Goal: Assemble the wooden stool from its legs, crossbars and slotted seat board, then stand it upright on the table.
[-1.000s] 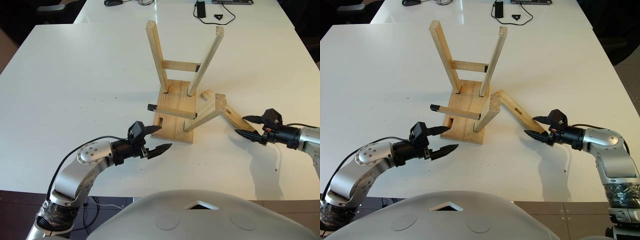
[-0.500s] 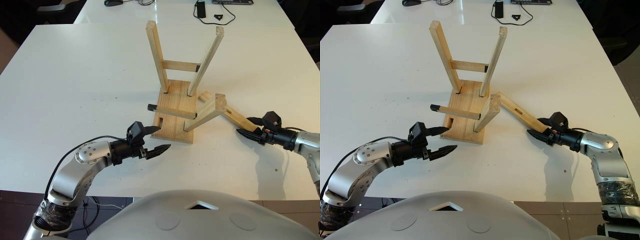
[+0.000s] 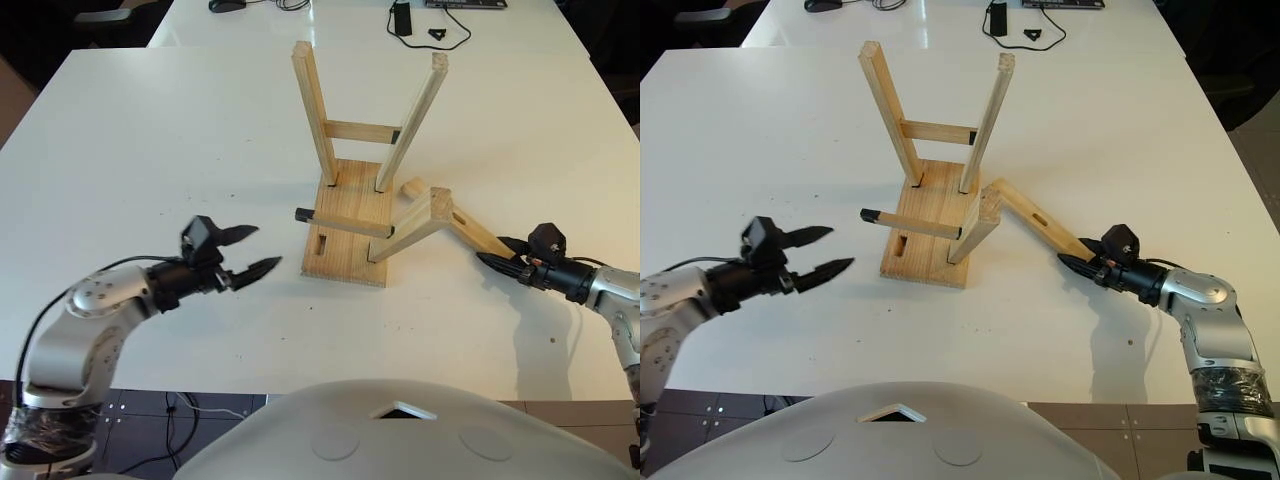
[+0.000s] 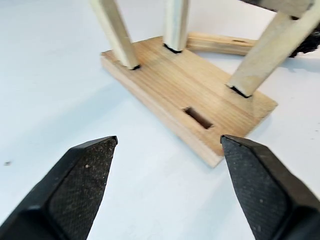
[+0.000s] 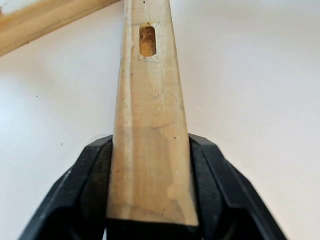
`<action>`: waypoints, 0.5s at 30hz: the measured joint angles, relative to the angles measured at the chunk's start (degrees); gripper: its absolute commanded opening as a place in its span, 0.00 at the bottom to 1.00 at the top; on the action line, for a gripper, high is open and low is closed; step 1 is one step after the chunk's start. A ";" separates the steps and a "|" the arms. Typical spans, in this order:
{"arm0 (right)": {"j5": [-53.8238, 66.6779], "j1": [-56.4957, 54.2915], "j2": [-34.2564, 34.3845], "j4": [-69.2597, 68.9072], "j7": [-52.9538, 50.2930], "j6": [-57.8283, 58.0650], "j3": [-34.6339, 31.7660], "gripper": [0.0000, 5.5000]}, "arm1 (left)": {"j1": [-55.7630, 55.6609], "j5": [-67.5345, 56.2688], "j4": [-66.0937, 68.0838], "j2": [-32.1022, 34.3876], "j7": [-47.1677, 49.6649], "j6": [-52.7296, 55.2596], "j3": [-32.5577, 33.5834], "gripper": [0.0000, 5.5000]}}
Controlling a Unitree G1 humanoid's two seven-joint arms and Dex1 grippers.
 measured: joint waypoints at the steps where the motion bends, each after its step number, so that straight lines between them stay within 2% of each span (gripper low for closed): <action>1: 1.60 -0.12 0.09 -0.97 -0.16 0.81 -1.64 0.37 | -0.28 0.09 0.99 0.82 -1.09 -0.79 1.57 0.70; 4: 7.46 -1.28 0.21 -3.38 0.10 4.08 -6.58 0.37 | -3.79 -2.98 2.81 2.00 -1.81 0.00 6.08 0.70; 8: 23.15 -4.33 0.04 -11.22 1.97 11.75 -15.04 0.37 | -16.25 -20.08 -0.59 2.01 3.89 6.57 12.14 0.70; 11: 34.61 -7.25 -0.63 -18.94 1.94 17.24 -19.03 0.37 | -25.05 -33.17 -7.17 1.86 10.28 9.98 11.25 0.70; 15: 49.41 -12.65 -1.11 -28.89 0.24 23.20 -20.16 0.37 | -34.33 -46.29 -12.46 -0.34 19.50 11.90 4.91 0.70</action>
